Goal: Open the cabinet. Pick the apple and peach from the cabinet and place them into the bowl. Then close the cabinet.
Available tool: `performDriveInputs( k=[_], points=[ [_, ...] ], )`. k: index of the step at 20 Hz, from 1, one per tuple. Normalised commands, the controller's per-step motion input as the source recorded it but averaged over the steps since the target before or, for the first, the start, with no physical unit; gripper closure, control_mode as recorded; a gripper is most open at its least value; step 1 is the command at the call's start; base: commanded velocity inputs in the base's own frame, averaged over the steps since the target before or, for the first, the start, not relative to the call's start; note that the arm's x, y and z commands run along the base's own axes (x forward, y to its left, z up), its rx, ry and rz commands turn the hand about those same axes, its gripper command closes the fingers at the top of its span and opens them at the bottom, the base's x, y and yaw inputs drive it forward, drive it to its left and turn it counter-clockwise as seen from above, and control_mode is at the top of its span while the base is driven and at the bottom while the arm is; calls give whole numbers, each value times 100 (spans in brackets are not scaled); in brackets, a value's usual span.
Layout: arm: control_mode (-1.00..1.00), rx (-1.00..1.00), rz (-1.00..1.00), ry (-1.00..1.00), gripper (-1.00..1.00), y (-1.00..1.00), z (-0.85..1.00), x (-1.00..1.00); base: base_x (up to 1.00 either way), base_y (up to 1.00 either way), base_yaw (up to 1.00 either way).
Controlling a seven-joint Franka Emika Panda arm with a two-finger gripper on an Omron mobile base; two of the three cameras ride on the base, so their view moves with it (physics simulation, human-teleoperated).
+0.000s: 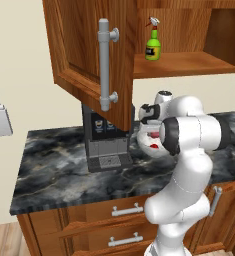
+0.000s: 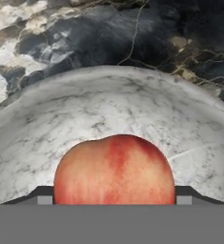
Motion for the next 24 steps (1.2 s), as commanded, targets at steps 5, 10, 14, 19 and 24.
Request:
performDriveInputs(
  k=[5, 10, 14, 19, 24],
  points=[
    [-100, 0, 0, -11, -100, 3, 47, -29, 0, 0, 0],
    [-100, 0, 0, -13, -100, 3, 67, -32, 0, 0, 0],
    [-100, 0, 0, -19, -100, 6, 93, -50, 0, 0, 0],
    [-100, -5, 1, -27, -100, 19, 97, -77, 0, 0, 0],
    [-100, -3, 3, -27, -100, 16, 100, -72, 0, 0, 0]
  ],
)
